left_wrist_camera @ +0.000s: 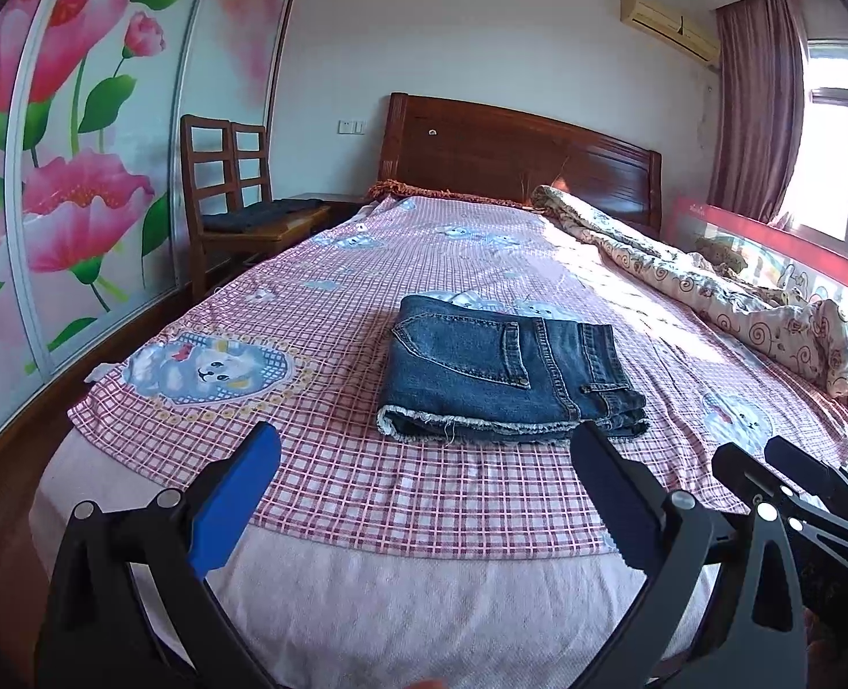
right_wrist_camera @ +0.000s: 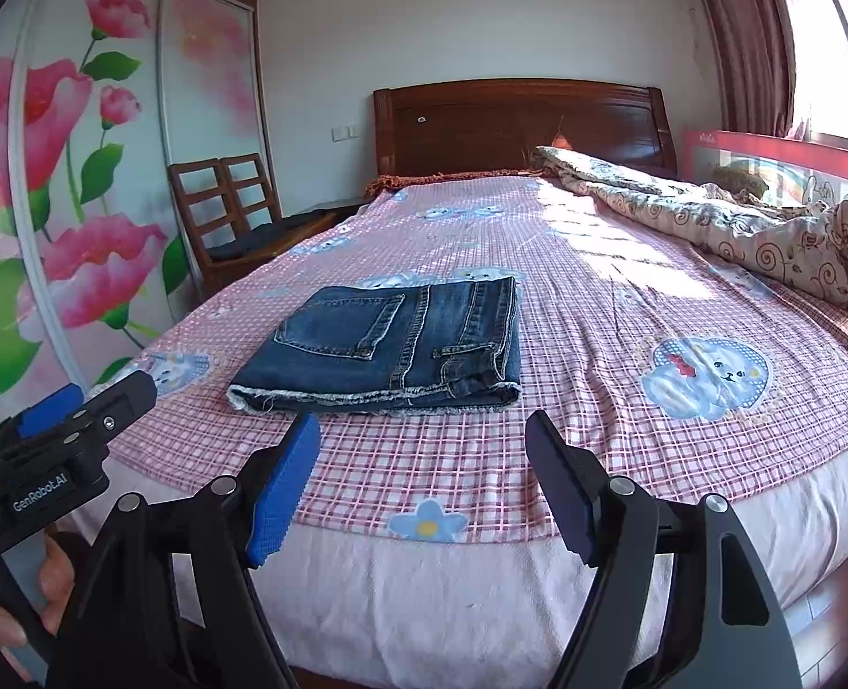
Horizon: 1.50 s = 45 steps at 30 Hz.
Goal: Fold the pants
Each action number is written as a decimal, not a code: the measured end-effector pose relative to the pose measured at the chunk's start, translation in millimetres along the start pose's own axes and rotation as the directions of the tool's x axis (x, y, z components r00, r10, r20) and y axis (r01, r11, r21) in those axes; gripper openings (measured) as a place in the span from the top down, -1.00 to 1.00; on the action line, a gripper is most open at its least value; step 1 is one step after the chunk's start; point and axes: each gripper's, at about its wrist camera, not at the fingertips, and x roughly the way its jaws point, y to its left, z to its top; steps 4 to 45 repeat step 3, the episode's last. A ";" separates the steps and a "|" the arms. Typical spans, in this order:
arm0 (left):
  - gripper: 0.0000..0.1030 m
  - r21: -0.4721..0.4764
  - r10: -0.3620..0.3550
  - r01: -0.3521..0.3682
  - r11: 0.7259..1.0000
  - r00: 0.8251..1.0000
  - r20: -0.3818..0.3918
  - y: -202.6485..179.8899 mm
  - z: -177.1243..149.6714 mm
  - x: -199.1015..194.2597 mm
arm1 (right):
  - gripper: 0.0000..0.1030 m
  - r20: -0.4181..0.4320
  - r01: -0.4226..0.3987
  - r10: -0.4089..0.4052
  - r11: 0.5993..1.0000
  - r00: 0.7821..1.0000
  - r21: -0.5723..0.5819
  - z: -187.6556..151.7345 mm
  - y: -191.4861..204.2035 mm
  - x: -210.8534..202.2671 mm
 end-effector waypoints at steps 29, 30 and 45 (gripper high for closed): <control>-0.96 -0.020 -0.010 0.009 1.000 1.000 -0.024 3.4 -2.5 4.1 | -0.42 0.000 -0.001 0.001 1.000 1.000 0.001 -0.3 -0.3 0.1; -0.96 -0.020 -0.010 0.009 1.000 1.000 -0.024 3.4 -2.5 4.1 | -0.42 0.000 -0.001 0.001 1.000 1.000 0.001 -0.3 -0.3 0.1; -0.96 -0.020 -0.010 0.009 1.000 1.000 -0.024 3.4 -2.5 4.1 | -0.42 0.000 -0.001 0.001 1.000 1.000 0.001 -0.3 -0.3 0.1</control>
